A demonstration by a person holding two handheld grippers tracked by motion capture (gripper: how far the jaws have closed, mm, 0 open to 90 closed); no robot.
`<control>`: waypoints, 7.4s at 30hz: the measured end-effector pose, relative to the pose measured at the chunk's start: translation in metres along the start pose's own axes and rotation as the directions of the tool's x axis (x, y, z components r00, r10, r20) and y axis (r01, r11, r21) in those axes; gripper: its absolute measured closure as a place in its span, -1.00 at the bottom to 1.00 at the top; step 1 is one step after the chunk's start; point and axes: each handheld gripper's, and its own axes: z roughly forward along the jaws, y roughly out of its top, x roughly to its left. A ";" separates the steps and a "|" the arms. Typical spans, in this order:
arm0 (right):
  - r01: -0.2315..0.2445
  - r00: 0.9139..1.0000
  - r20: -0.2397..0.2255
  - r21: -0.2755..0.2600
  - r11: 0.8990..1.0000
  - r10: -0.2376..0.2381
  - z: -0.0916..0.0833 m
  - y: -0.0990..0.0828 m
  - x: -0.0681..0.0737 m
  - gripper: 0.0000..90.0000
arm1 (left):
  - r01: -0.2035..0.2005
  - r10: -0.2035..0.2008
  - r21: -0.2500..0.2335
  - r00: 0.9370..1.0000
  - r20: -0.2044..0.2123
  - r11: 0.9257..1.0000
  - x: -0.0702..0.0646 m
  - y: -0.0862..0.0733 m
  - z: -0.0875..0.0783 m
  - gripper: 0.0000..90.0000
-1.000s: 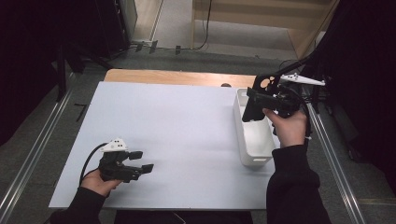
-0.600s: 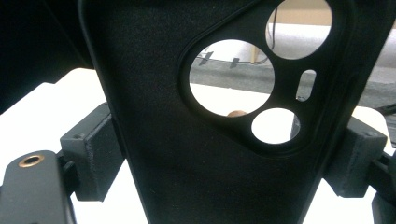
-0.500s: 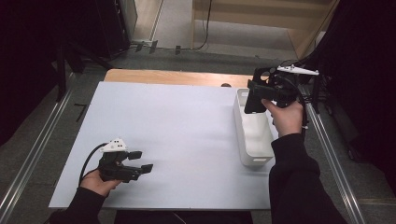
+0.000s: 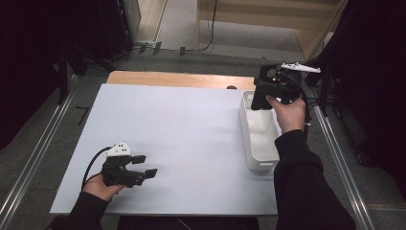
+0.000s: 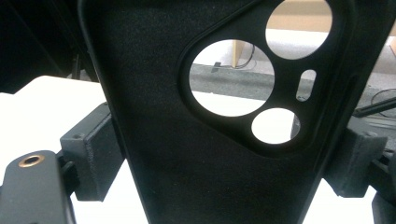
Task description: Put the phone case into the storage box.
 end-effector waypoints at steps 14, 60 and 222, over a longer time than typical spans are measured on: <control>-0.057 0.998 -0.010 0.004 0.998 0.057 0.030 0.012 -0.011 -0.73 | -0.017 0.017 0.000 1.000 -0.007 1.000 0.000 0.000 -0.002 -0.41; -0.065 0.995 0.077 0.020 0.998 0.063 0.094 -0.011 -0.017 -0.74 | -0.013 0.013 -0.010 1.000 0.003 1.000 0.001 0.002 -0.004 -0.40; 0.098 0.951 -0.305 0.150 0.984 -0.049 -0.021 -0.056 0.067 -0.73 | -0.020 0.020 -0.002 1.000 -0.001 1.000 0.008 0.006 -0.006 -0.40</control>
